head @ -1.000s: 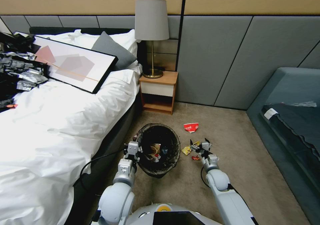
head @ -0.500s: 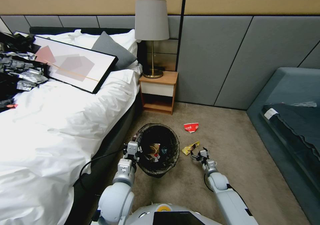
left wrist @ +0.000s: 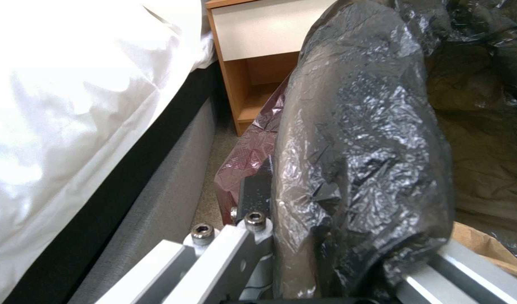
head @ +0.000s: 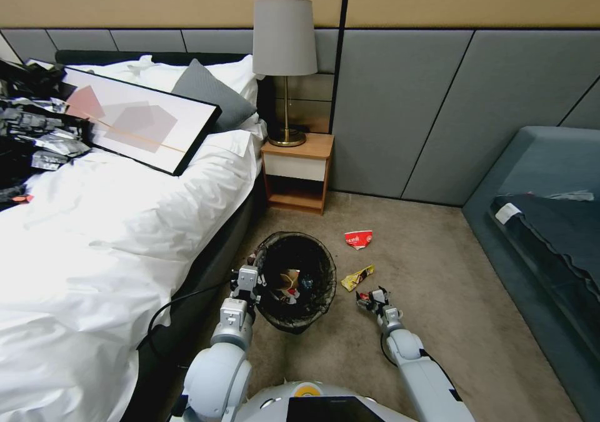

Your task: Pick up the trash bin, then pick up the garbage from the floor and place it into the trash bin.

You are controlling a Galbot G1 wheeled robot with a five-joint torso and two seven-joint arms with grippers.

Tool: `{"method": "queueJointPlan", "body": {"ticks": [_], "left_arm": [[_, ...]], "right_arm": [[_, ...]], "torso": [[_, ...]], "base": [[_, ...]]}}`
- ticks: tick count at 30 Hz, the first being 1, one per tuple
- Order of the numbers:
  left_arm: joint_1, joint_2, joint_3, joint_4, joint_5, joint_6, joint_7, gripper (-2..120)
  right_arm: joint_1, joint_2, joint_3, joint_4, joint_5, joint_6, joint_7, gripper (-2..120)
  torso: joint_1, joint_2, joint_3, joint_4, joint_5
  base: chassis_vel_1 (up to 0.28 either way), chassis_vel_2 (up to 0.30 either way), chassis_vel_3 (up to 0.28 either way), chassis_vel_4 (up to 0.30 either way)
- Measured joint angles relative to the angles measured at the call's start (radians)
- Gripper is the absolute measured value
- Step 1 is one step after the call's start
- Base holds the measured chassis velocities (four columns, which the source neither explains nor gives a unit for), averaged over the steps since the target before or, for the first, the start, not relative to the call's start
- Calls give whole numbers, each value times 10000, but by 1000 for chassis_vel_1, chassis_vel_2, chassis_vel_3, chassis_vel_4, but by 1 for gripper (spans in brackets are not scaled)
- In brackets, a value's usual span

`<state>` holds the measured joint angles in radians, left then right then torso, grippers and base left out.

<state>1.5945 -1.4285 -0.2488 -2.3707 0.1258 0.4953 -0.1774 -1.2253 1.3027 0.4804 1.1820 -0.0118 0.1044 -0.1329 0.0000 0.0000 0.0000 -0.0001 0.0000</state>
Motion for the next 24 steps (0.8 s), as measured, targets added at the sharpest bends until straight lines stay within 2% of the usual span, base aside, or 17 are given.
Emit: {"method": "queueJointPlan", "body": {"ticks": [9, 24], "left_arm": [[43, 9, -37, -14, 19, -9, 0, 1], [136, -28, 4, 5, 154, -51, 15, 1]], "right_arm": [[396, 42, 62, -1058, -236, 444, -122, 100], [873, 106, 40, -1632, -214, 748, -93, 100]], "torso": [[0, 0, 0, 1, 0], [0, 0, 1, 0, 0]], "base": [[0, 0, 0, 0], [0, 0, 0, 0]]}}
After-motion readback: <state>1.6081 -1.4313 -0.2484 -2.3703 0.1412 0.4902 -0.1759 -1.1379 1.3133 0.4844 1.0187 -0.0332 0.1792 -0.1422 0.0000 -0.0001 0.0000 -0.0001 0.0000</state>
